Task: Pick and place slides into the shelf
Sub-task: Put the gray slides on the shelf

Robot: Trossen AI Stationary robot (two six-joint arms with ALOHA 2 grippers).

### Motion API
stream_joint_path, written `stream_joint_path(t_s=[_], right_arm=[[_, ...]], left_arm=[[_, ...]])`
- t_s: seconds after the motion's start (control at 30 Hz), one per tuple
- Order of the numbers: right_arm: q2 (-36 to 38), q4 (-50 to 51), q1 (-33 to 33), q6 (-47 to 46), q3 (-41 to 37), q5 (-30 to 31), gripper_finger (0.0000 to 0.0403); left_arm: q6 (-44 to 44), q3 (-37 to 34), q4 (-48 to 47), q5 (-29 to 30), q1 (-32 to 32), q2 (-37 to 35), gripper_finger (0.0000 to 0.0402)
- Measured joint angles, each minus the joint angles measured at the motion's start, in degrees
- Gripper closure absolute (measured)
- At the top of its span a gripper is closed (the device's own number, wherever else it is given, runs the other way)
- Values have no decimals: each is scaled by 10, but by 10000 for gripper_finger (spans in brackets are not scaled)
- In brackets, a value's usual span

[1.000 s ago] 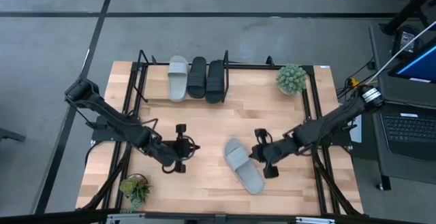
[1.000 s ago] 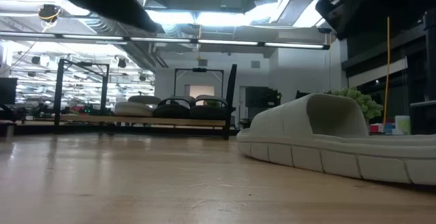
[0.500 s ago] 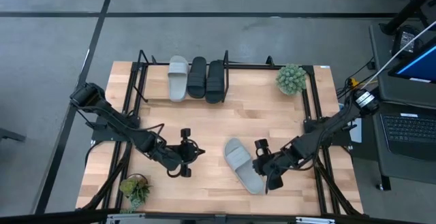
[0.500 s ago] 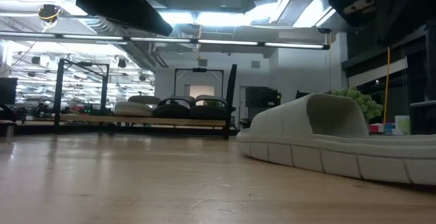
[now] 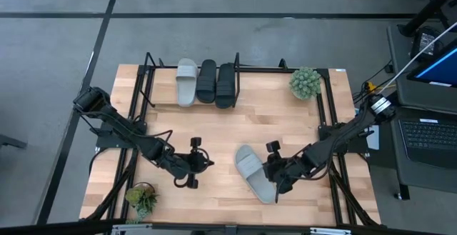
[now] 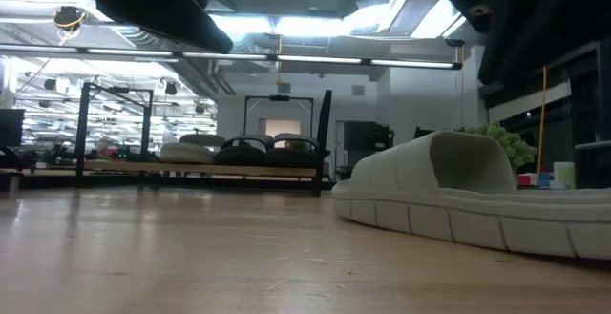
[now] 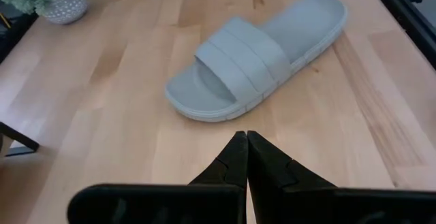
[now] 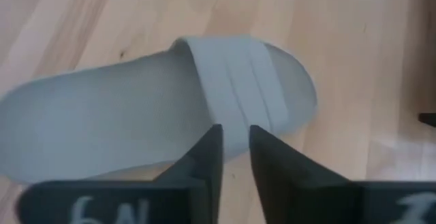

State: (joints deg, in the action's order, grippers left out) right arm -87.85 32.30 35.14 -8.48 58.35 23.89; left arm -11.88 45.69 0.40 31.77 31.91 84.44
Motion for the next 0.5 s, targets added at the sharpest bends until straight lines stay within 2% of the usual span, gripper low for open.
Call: stream_joint_path(t_s=[0.27,0.5], right_arm=[[-41,-12,0,22,0,0,253],[-79,-32,0,45,0,0,229]], left_arm=[[0,0,-13,1,0,0,401],[0,0,-14,1,0,0,401]])
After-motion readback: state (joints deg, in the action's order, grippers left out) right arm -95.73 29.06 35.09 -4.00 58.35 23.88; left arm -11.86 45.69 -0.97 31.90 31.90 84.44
